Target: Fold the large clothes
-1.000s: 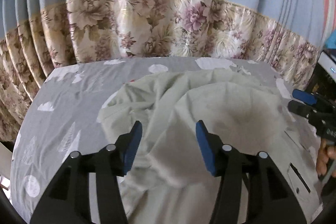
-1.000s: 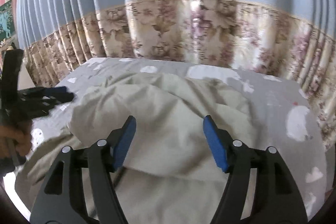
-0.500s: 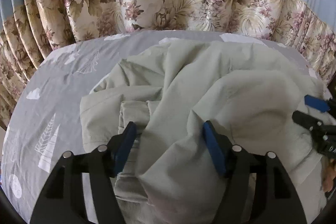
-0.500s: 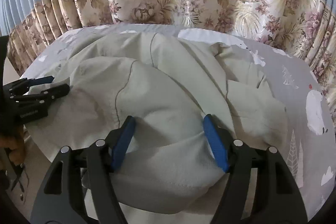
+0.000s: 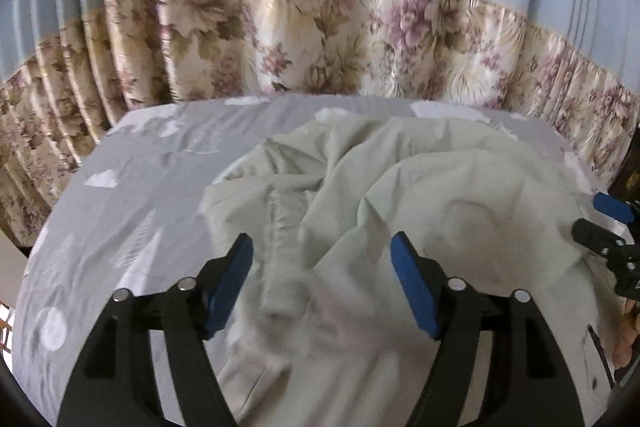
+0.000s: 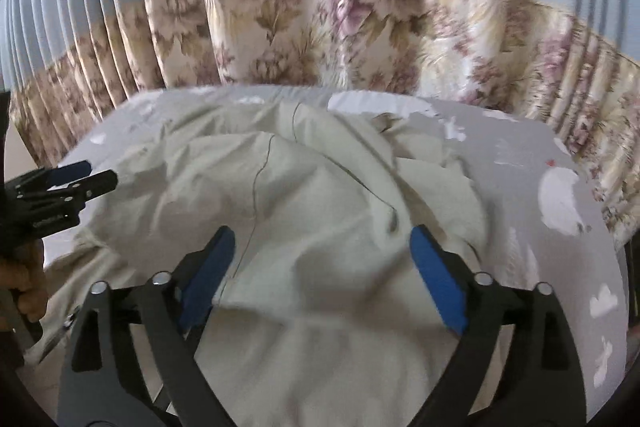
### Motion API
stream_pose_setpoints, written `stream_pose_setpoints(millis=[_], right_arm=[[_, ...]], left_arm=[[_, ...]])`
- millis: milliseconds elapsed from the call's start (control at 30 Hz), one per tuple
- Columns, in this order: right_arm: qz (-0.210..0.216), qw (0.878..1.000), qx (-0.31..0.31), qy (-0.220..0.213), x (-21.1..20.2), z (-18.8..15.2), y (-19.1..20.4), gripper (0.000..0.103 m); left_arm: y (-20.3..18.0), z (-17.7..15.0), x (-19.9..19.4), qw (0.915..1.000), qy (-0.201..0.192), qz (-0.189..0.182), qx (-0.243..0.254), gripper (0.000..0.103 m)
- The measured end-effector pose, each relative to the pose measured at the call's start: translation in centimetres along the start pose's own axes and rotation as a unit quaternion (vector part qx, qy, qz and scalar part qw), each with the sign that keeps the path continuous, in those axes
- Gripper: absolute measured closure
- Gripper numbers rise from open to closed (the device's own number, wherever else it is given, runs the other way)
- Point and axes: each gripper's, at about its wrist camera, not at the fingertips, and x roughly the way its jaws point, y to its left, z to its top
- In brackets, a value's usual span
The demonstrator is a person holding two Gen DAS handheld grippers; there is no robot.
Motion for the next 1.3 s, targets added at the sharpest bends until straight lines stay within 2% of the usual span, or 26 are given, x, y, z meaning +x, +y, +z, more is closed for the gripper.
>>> stream_pose_setpoints(millis=[200, 367, 633, 967, 1300], right_arm=[[-0.001, 1.0, 0.027, -0.015, -5.3, -3.2, -0.8, 0.007], [-0.002, 1.0, 0.026, -0.015, -8.7, -6.5, -0.2, 0.006], [-0.005, 0.999, 0.029, -0.014, -14.1, -11.0, 0.6, 0.006], [-0.025, 0.999, 0.035, -0.025, -19.6, -16.0, 0.9, 0.005], [-0.048, 0.997, 0.046, -0.046, -23.8, -18.7, 1.1, 0.005]], left_arm=[[0.5, -3.0, -6.1, 0.9996, -0.026, 0.01, -0.008, 0.027], [1.1, -5.9, -9.6, 0.9985, -0.038, 0.039, -0.001, 0.025], [3.3, -11.1, -15.4, 0.9969, -0.052, 0.056, -0.014, 0.025], [5.0, -17.6, -20.5, 0.9959, -0.052, 0.071, -0.02, 0.025], [6.7, -20.0, -23.1, 0.9946, -0.063, 0.073, -0.038, 0.024]])
